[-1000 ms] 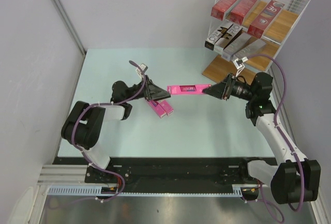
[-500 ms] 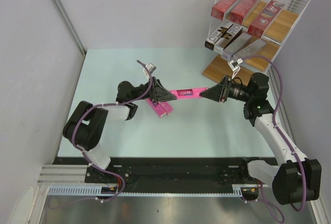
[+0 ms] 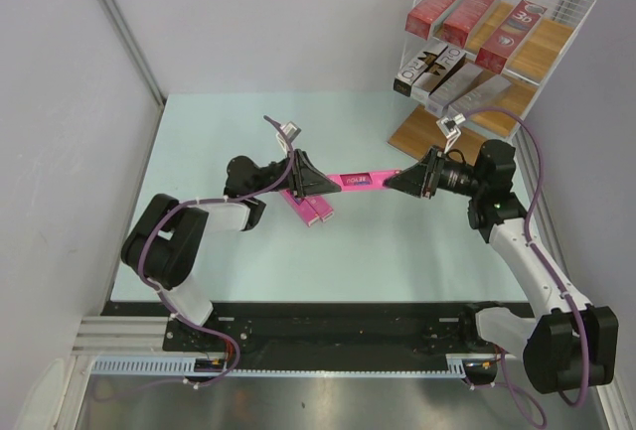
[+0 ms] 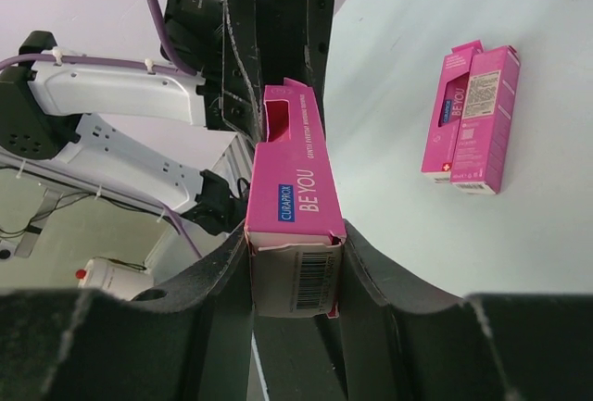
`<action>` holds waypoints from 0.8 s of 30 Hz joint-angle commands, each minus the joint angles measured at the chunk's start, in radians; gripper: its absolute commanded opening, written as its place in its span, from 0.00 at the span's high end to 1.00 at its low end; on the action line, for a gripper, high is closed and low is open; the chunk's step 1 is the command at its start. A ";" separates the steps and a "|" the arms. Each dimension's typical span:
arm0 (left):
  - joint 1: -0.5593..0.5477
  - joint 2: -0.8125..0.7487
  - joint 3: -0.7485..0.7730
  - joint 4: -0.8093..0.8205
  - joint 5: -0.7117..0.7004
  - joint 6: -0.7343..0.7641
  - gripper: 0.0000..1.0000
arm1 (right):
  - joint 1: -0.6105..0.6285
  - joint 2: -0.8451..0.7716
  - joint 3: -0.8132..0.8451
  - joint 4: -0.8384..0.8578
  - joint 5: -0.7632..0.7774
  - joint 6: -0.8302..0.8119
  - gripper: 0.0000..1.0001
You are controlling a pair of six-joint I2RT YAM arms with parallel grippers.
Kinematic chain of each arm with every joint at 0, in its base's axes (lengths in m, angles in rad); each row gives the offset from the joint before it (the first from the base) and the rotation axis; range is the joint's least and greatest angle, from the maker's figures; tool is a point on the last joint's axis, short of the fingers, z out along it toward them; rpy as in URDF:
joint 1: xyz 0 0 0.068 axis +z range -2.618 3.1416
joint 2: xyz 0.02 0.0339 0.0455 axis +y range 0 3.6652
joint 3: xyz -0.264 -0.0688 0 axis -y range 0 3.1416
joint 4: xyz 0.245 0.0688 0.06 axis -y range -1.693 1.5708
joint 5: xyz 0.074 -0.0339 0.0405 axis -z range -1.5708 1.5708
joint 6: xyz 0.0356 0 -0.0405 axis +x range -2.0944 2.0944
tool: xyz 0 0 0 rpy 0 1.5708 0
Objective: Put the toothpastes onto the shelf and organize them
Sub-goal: Pick up the toothpaste from the center of the board.
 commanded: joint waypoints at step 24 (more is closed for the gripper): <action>-0.137 -0.199 -0.069 -0.347 -0.520 0.303 1.00 | -0.001 -0.420 0.076 -0.487 0.990 -0.169 0.07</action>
